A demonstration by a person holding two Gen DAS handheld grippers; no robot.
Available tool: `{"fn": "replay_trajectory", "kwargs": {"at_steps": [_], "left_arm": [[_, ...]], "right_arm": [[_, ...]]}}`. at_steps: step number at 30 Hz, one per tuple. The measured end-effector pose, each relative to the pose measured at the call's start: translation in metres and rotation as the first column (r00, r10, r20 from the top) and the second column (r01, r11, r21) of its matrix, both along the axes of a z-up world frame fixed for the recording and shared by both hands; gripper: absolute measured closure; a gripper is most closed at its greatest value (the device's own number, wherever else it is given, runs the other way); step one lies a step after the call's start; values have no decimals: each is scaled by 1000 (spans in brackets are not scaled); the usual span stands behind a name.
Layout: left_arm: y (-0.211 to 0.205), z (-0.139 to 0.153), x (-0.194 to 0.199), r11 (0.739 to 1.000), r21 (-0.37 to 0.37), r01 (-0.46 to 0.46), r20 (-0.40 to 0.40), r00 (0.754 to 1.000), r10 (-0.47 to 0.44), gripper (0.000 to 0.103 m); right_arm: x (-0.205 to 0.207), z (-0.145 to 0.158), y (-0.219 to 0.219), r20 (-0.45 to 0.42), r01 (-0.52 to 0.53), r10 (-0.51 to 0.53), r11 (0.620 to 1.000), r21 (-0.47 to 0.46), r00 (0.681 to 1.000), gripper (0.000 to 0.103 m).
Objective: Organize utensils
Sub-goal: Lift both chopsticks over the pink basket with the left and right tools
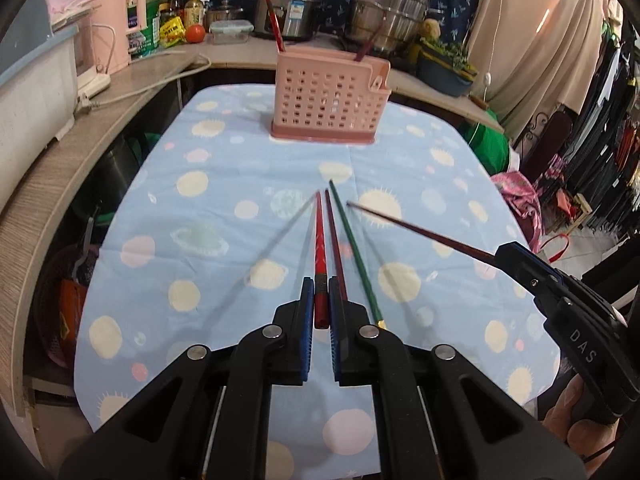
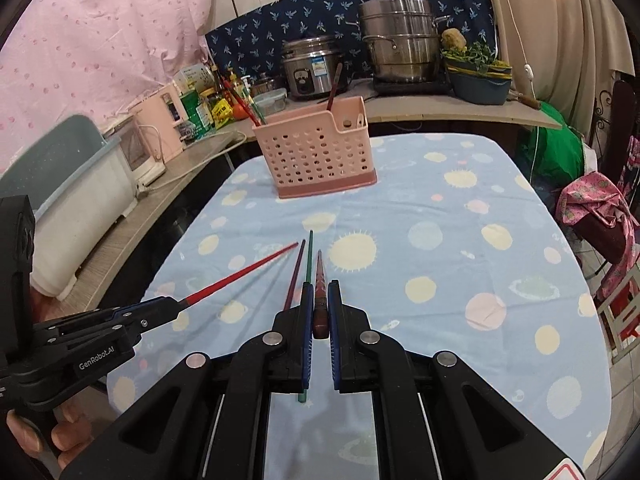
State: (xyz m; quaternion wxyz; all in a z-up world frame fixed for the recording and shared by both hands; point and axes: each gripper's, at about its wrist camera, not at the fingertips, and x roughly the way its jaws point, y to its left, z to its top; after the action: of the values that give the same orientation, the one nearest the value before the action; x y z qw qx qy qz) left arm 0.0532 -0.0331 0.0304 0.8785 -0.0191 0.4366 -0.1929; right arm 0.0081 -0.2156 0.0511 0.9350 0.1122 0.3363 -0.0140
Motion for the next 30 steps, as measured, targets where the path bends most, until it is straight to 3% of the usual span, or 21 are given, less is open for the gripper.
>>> {"fn": "replay_trajectory", "kwargs": {"at_steps": [20,30], "left_arm": [[0,94,64,998,-52,-45,201,978,55,96],[-11,160,111,995,-84,-54,330,941,79,96]], "right_arm": [[47,81,-27,189,21,-20,1000,-4,982,96],[107,137,-52,319,35,-51,998,54,946,96]]}}
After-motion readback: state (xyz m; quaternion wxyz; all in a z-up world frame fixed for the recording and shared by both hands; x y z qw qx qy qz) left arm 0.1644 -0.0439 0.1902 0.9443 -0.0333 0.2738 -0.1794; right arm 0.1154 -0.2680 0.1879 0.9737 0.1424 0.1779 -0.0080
